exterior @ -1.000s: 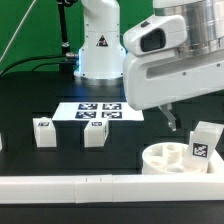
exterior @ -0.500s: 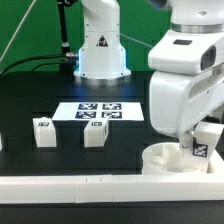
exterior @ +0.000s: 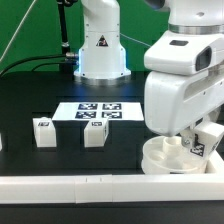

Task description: Assemble stool

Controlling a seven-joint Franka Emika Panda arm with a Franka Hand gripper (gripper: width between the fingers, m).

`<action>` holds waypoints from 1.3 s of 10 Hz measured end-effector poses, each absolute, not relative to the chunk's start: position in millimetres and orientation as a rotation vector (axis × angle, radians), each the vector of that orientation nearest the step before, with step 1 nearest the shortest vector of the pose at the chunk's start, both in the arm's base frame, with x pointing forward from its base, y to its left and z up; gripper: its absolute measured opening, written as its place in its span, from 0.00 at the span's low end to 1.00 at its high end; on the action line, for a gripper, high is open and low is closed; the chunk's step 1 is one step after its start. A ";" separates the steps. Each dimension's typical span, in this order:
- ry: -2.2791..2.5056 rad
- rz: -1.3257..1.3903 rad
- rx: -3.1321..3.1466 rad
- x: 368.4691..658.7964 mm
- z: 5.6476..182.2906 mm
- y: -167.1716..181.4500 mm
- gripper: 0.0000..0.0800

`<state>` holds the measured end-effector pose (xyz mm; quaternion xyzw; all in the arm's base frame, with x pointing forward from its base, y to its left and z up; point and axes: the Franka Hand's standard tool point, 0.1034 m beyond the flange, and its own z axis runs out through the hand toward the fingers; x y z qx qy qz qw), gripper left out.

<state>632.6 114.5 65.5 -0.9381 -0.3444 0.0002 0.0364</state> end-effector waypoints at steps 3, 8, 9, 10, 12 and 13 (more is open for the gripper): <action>-0.713 -0.052 -2.976 640.2 65.1 104.2 0.43; 0.118 -0.162 -3.025 651.0 64.9 86.2 0.43; 0.327 -0.164 -3.007 651.0 64.2 81.4 0.43; 0.465 -0.159 -2.968 649.7 64.3 77.5 0.43; 0.750 -0.141 -2.906 647.9 64.0 72.0 0.43; 0.897 -0.141 -2.868 646.3 63.7 68.6 0.43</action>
Offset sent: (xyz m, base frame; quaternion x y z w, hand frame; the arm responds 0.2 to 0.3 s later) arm 0.0063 -0.0178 -0.0129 0.0352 0.0895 0.2923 0.9515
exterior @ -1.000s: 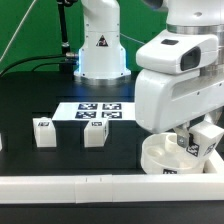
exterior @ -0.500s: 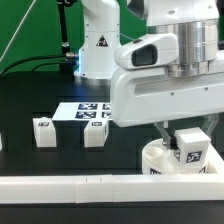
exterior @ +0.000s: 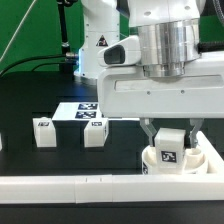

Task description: Assemble stool

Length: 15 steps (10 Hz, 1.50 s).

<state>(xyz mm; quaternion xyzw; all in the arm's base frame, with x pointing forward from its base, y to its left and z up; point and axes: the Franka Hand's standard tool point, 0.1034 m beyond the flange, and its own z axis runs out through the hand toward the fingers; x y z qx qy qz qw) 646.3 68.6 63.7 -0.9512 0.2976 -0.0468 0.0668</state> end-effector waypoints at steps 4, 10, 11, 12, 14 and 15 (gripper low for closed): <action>1.117 -0.129 -2.790 642.8 63.7 63.3 0.43; 0.948 -0.210 -2.793 646.0 116.6 21.2 0.81; 0.967 -0.203 -2.788 644.3 113.3 21.4 0.81; 0.953 -0.201 -2.794 644.8 111.4 24.7 0.81; 0.953 -0.202 -2.793 645.0 111.5 24.2 0.81; 0.953 -0.202 -2.794 645.0 111.5 24.2 0.81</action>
Offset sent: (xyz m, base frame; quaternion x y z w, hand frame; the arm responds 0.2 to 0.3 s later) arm 0.0000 0.0000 0.0000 0.0000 0.0000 0.0650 0.9979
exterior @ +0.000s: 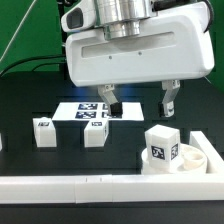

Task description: Assemble stool

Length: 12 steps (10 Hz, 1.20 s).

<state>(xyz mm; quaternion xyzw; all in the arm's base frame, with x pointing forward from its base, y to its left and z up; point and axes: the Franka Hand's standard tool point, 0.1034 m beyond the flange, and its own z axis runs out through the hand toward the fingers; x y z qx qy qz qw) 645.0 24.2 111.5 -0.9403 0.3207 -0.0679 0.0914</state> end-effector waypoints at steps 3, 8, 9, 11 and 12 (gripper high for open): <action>0.733 -0.209 -2.868 631.0 103.8 -3.1 0.81; 0.172 -0.174 -2.992 603.7 89.4 -26.7 0.81; 0.085 -0.179 -2.999 603.5 89.2 -26.8 0.81; 0.102 -0.055 -3.001 589.4 76.3 -23.2 0.81; 0.095 0.118 -2.998 574.2 65.8 -24.5 0.81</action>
Offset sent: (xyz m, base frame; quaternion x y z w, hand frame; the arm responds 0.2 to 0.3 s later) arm -0.0343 -0.0347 -0.0049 0.0128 -0.0554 -0.0514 0.9971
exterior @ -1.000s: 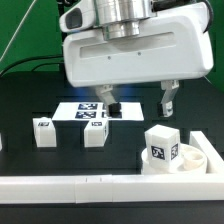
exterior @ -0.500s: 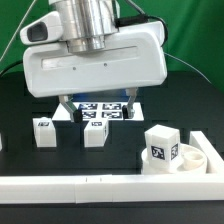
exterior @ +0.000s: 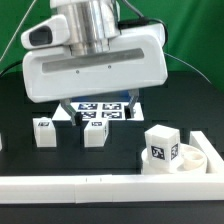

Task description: Assemble stool

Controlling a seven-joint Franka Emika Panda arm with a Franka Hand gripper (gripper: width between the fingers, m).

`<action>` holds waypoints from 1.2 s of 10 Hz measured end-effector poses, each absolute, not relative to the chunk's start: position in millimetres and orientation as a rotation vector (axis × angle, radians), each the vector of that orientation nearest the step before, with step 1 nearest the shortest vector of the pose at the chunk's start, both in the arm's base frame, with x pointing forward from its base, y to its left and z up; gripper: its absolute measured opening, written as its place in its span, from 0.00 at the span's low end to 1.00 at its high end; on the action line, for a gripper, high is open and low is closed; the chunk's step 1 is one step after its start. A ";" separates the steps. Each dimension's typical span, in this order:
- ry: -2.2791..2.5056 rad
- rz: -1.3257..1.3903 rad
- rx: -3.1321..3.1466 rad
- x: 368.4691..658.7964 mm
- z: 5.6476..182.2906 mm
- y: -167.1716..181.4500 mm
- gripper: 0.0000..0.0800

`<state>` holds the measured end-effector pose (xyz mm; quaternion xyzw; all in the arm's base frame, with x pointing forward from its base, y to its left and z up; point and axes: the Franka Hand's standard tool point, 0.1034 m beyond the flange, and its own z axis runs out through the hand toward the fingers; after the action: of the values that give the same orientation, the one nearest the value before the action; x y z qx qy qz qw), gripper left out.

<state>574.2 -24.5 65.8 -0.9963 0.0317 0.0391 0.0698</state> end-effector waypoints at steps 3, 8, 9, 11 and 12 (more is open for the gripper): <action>0.112 0.395 -2.932 556.7 60.5 -18.4 0.81; 0.165 1.029 -2.770 527.6 49.4 -35.4 0.81; 0.162 1.160 -2.727 524.6 49.7 -36.0 0.81; 0.153 1.165 -2.726 530.3 45.4 -35.9 0.81; 0.153 1.166 -2.725 530.2 45.4 -35.9 0.81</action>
Offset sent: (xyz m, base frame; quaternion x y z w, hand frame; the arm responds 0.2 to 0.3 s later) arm 0.0000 0.0000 0.0000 0.0000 -0.1938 0.0000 0.9810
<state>530.2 -35.9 45.4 -0.9148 0.0513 0.3912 0.0866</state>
